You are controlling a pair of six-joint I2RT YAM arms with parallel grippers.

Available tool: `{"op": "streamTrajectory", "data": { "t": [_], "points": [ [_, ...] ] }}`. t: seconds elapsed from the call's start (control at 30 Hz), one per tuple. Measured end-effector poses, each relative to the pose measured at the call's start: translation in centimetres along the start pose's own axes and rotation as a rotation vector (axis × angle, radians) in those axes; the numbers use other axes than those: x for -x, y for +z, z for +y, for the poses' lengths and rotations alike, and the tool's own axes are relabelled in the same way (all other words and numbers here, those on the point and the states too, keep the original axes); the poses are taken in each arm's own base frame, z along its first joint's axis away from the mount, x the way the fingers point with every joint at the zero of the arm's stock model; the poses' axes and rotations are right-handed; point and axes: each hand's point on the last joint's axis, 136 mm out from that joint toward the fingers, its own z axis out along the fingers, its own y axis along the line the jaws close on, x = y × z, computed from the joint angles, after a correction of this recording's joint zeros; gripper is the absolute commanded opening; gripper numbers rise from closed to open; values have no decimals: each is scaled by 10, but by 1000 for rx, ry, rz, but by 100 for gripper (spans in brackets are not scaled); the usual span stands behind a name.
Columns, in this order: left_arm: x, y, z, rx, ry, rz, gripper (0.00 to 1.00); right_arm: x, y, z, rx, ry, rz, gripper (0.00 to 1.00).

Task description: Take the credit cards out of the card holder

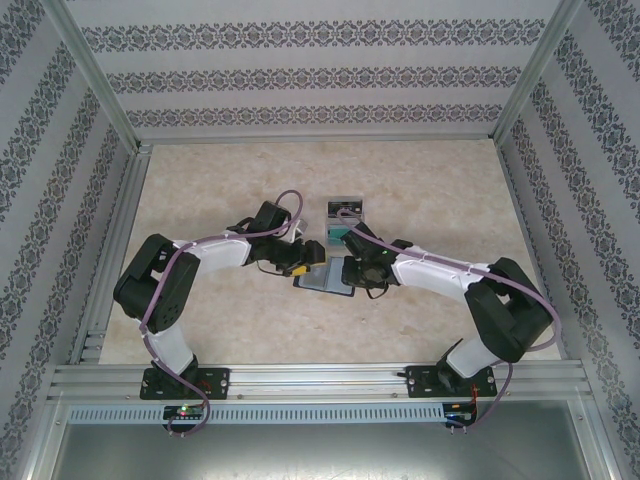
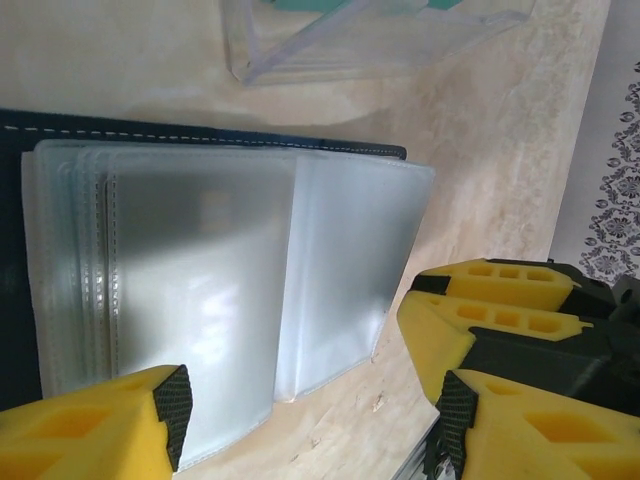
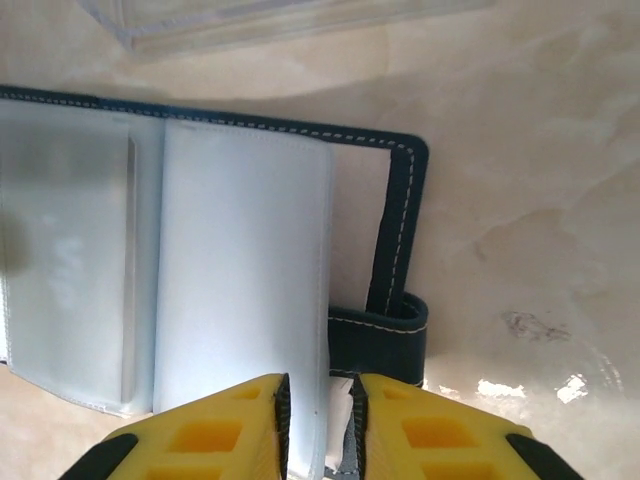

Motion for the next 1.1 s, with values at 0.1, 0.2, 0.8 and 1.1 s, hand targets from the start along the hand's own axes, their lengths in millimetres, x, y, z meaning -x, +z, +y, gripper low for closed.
{"op": "streamTrajectory", "data": {
  "t": [0.1,0.2,0.8,1.1],
  "points": [
    [2,-1,0,6,5,-4,71,-2,3,-7,-13,10,8,29],
    [3,-1,0,16,7,-10,72,-5,10,-10,-22,23,24,30],
    [3,-1,19,117,-5,-15,73,-2,22,0,21,38,25,30],
    [11,-17,12,159,21,-71,74,-3,22,0,20,38,26,30]
  ]
}}
